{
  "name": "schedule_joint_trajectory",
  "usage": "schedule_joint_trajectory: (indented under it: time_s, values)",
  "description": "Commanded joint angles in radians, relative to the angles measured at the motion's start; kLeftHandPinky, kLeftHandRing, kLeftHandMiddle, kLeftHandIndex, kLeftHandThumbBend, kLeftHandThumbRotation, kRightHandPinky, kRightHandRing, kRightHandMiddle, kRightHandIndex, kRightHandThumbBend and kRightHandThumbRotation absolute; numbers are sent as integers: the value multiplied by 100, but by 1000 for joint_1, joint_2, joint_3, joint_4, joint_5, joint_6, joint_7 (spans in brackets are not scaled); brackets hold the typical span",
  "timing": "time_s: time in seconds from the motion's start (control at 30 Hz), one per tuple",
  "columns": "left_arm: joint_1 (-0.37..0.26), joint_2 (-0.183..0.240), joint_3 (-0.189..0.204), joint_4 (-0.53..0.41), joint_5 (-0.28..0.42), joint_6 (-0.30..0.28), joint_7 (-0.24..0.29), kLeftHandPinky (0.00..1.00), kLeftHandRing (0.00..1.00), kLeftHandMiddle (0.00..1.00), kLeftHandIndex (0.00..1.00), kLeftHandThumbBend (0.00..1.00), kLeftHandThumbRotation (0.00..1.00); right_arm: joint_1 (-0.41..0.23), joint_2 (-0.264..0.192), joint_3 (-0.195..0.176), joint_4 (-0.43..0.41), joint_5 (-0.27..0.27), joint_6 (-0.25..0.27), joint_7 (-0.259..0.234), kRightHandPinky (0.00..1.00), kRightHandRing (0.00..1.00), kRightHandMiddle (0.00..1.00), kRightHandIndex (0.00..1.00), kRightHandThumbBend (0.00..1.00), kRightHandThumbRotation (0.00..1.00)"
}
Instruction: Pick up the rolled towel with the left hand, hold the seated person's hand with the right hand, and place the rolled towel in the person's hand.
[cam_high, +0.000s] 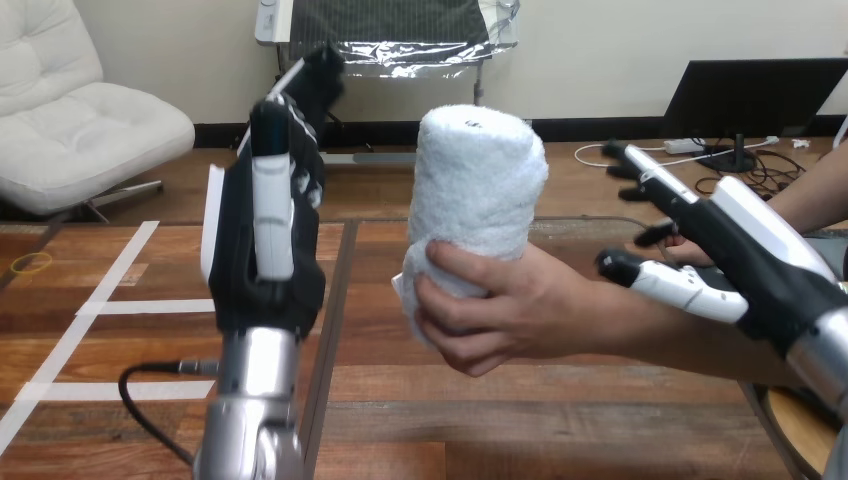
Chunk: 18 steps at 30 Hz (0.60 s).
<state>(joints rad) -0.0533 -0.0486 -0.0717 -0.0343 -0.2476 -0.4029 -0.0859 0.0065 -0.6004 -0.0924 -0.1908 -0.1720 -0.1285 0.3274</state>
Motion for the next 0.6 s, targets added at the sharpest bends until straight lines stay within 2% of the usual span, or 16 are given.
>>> schedule_joint_trajectory:
  time_s: [0.0,0.17,0.33,0.4,0.53,0.57]
  values:
    - [39,-7,-20,-95,-15,4,-32,82,84,82,76,64,88,16,73,-58,-95,72,-60,-58,89,97,98,99,100,100]
    - [91,16,-26,-134,-34,-8,-81,74,80,80,75,66,86,58,123,-66,-134,111,-131,-94,94,98,98,98,96,100]
    - [137,40,-24,-164,-34,-26,-132,72,79,79,75,69,84,104,164,-67,-182,143,-173,-110,95,99,98,98,94,100]
    - [164,51,-22,-183,-31,-35,-151,71,80,79,75,69,84,124,189,-63,-197,160,-213,-119,95,98,98,98,93,100]
    - [206,68,-18,-213,-31,-49,-182,71,81,80,76,70,81,165,228,-52,-242,173,-234,-137,94,97,97,96,93,100]
    - [220,75,-16,-222,-27,-59,-189,71,81,80,76,70,81,180,242,-46,-253,177,-254,-141,94,97,96,96,94,100]
